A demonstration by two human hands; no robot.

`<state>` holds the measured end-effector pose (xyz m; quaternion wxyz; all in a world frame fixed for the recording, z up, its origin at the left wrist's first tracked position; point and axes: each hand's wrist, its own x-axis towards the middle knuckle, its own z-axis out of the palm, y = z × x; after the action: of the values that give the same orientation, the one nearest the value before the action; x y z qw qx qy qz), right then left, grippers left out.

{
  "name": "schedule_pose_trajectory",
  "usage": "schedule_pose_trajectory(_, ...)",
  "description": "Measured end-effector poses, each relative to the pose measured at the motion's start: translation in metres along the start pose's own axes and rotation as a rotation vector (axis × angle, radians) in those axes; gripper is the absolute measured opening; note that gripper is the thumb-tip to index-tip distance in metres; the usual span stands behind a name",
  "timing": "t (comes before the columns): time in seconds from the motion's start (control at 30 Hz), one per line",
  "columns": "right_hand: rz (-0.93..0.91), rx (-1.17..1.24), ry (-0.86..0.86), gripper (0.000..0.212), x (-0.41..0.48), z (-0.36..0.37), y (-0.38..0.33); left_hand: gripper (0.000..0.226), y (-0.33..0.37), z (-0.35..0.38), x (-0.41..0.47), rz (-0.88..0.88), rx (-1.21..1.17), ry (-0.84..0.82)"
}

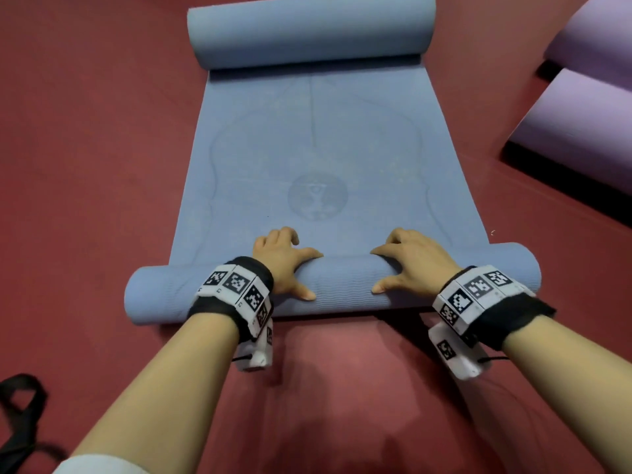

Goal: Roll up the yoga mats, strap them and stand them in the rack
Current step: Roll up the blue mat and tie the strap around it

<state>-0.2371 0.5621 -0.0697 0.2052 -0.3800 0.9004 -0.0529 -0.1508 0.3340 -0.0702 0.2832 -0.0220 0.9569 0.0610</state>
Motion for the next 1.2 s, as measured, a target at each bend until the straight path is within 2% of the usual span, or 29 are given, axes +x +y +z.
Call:
schedule_pose_trajectory(0.1,0.020,-0.051,0.032,0.082,0.005,0.004,0.000,0.083,0.002,-0.006,0.002,-0.025,0.089,0.109)
schedule_pose_trajectory(0.17,0.087,0.012,0.049,0.075,0.009,0.005,0.001,0.087,0.003,-0.008,0.002,-0.047,0.057,0.200)
schedule_pose_trajectory(0.2,0.091,-0.003,0.074,0.066,0.012,0.006,-0.001,0.083,0.003,-0.007,0.003,-0.068,0.056,0.254)
schedule_pose_trajectory(0.27,0.011,-0.142,0.230,0.040,0.018,0.011,-0.003,0.059,0.006,-0.006,0.002,-0.100,0.082,0.348)
schedule_pose_trajectory(0.37,0.043,-0.177,0.424,0.023,0.025,0.019,-0.011,0.024,0.010,0.006,0.006,-0.084,0.152,0.570)
schedule_pose_trajectory(0.43,0.081,-0.172,0.424,0.022,0.029,0.021,-0.015,0.029,0.010,0.012,0.010,-0.071,0.138,0.651)
schedule_pose_trajectory(0.47,0.072,-0.166,0.410,0.028,0.030,0.023,-0.014,0.042,0.012,0.012,0.009,-0.076,0.078,0.578)
schedule_pose_trajectory(0.53,0.064,-0.144,0.386,0.051,0.030,0.020,-0.013,0.083,0.017,0.017,0.009,-0.108,0.035,0.383)
schedule_pose_trajectory(0.6,0.074,-0.098,0.318,0.082,0.025,0.014,-0.017,0.118,0.021,0.019,0.010,-0.113,0.106,0.322)
schedule_pose_trajectory(0.67,0.075,-0.135,0.222,0.103,0.022,0.011,-0.018,0.133,0.023,0.021,0.016,-0.132,0.132,0.317)
schedule_pose_trajectory(0.83,0.039,-0.213,0.254,0.088,0.038,0.005,-0.003,0.130,0.013,0.010,0.037,-0.165,0.126,0.279)
schedule_pose_trajectory(1.03,0.071,-0.141,0.301,0.088,0.058,-0.004,0.008,0.091,-0.002,-0.011,0.048,-0.122,0.116,0.417)
schedule_pose_trajectory(1.1,0.118,-0.145,0.306,0.090,0.065,-0.008,0.009,0.092,-0.005,-0.017,0.049,-0.129,0.087,0.432)
schedule_pose_trajectory(1.2,0.087,-0.124,0.339,0.065,0.076,-0.008,0.010,0.107,-0.008,-0.030,0.058,-0.180,0.113,0.430)
